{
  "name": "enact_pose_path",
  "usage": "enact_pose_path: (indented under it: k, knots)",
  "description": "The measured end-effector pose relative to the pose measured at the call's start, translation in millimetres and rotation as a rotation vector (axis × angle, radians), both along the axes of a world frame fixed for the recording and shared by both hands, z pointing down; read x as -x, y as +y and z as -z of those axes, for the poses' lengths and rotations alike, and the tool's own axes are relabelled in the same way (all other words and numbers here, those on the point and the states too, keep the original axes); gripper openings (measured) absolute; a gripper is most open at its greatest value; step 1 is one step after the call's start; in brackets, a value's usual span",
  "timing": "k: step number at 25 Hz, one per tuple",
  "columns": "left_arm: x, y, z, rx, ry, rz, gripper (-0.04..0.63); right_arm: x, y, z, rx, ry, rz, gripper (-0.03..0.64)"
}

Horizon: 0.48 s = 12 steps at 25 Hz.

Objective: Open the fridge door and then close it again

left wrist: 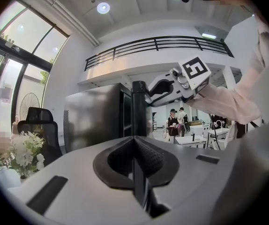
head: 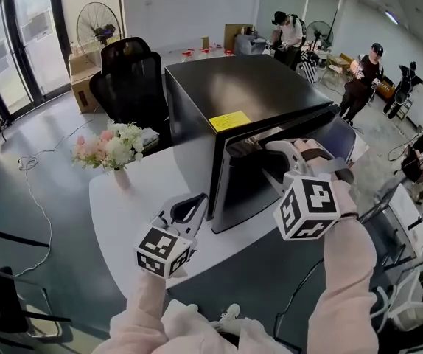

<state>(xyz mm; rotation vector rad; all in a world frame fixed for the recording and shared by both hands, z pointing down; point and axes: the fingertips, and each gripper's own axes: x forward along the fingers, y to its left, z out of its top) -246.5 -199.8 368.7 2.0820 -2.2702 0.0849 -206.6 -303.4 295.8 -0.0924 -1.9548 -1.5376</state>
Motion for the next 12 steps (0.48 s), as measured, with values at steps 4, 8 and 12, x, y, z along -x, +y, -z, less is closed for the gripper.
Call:
enact_pose_path:
  k: [4, 8, 12]
  knots:
    - [-4.5, -1.4, -3.2, -0.010, 0.007, -0.017, 0.011, -41.3, 4.1, -2.7, 0.009, 0.010, 0.008, 0.118]
    - [-12.7, -6.6, -7.8, -0.008, 0.028, -0.028, 0.011, -61.1, 2.7, -4.8, 0.006, 0.035, 0.019, 0.121]
    - [-30.1, -11.5, -12.1, -0.002, 0.036, -0.078, 0.011, -74.6, 4.9, -7.2, -0.002, 0.040, 0.005, 0.130]
